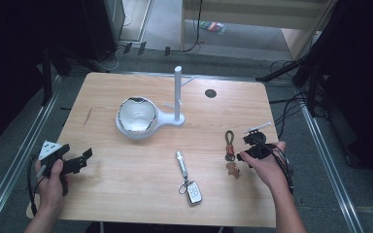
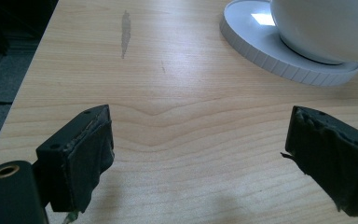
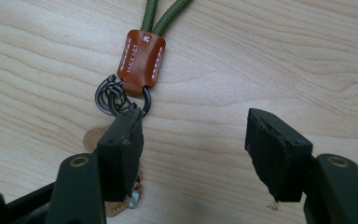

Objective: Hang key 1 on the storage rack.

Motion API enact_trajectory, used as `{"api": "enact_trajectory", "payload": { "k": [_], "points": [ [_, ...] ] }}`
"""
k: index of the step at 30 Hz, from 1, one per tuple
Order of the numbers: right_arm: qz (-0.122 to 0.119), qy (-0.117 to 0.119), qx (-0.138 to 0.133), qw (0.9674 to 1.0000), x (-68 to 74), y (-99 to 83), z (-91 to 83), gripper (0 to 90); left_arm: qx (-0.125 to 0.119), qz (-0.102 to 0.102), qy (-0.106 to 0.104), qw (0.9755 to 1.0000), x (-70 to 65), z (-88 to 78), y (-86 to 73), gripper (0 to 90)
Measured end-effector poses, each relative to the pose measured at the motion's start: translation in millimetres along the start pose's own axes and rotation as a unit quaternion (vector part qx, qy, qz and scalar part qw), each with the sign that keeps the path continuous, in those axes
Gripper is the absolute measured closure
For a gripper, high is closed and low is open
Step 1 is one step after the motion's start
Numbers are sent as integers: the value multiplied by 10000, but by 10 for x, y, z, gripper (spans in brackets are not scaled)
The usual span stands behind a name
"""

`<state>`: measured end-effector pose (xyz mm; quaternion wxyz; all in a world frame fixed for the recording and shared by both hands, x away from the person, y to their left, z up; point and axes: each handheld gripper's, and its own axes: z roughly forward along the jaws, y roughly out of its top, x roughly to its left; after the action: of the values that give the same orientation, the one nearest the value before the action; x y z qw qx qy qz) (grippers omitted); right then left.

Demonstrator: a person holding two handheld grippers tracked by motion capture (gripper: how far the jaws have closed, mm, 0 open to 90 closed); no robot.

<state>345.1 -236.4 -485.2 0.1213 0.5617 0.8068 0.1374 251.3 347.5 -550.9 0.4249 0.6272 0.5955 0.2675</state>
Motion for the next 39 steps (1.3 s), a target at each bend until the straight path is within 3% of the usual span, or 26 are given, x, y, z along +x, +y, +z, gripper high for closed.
{"api": "enact_trajectory", "payload": {
  "k": [8, 17, 23, 31, 39],
  "points": [
    [-1, 10, 147, 9999, 22, 111, 36, 382, 9, -5, -3, 10000, 1, 1, 2, 80],
    [219, 10, 349, 9991, 32, 248, 85, 441, 8, -2, 16, 10000, -2, 3, 2, 80],
    [190, -143, 451, 9987, 124, 359, 123, 435, 2, -16, 22, 10000, 0, 4, 2, 80],
    [156, -159, 605, 9979, 227, 477, 214, 437, 1, -24, 25, 10000, 2, 4, 2, 81],
    [465, 23, 736, 9962, 276, 560, 319, 479, -17, -34, 34, 10000, 2, 4, 2, 80]
  ]
}}
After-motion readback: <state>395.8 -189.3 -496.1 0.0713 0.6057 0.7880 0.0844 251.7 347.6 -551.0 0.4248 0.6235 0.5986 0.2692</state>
